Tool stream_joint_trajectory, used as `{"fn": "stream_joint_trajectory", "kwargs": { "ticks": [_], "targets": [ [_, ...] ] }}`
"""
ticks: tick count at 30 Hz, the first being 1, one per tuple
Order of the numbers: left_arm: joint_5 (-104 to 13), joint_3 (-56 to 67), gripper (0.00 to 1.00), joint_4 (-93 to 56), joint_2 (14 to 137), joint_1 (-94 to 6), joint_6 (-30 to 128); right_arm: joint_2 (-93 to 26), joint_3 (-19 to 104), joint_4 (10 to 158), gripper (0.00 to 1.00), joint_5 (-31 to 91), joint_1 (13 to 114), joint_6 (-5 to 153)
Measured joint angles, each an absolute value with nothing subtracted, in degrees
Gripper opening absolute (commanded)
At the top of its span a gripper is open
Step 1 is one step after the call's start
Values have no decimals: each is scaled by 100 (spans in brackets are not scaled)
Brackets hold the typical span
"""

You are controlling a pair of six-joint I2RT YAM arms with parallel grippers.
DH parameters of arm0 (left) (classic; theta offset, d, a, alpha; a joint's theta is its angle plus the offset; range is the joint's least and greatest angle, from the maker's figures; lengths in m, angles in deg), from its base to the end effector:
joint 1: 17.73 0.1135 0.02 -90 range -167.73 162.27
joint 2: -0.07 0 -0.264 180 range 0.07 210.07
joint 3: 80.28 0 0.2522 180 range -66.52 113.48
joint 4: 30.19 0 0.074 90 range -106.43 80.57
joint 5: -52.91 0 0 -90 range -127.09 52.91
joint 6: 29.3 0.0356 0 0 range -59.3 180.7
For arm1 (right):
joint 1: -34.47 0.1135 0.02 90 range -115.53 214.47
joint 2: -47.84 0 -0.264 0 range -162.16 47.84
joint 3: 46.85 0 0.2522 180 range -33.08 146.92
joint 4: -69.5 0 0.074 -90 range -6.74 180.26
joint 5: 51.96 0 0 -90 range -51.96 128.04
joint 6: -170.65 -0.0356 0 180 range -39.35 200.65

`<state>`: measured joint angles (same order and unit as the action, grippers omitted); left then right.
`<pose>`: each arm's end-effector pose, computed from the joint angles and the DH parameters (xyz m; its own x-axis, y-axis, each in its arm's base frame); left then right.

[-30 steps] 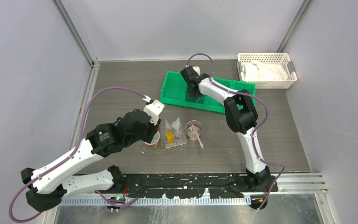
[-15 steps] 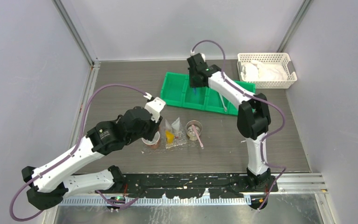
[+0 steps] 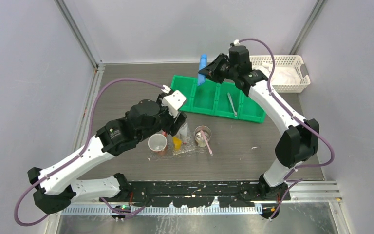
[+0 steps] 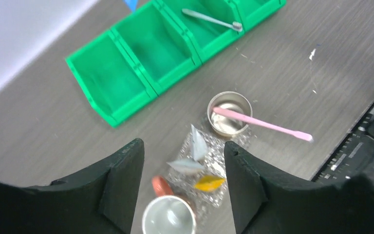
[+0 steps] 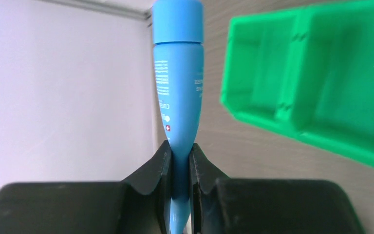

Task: Prepare toiletry sets of a toothbrush and toothpaste on the tray

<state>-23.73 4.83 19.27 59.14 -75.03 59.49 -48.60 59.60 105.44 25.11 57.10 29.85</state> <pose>0.1207 -0.1728 0.4075 -0.2296 0.3195 -0.9194 0.6995 0.7110 0.0724 0.3622 0.1596 0.3721 -0.6897 0.5308 -0.4926 -0.0416 0.6500 0.7588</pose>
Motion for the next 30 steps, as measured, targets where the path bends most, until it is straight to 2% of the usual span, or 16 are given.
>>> {"fn": "stream_joint_trajectory", "kwargs": {
  "ticks": [4,8,15,24,30],
  "targets": [
    [-2224,385,72,1344,5986,-7507,6611,-4587,5103,9730,1,1784,5758,1909],
    [-1872,193,66,1009,6021,-7538,7157,-4511,4423,8957,1,1244,5796,961],
    [-1111,-109,66,583,6130,-7650,7964,-4174,3921,8137,1,752,5802,-195],
    [-222,-332,66,-114,6283,-8174,8851,-3470,3790,7822,1,533,5944,-515],
    [440,-391,67,-824,6589,-8699,9640,-3403,3696,8052,1,535,6187,-311]
  ]
}}
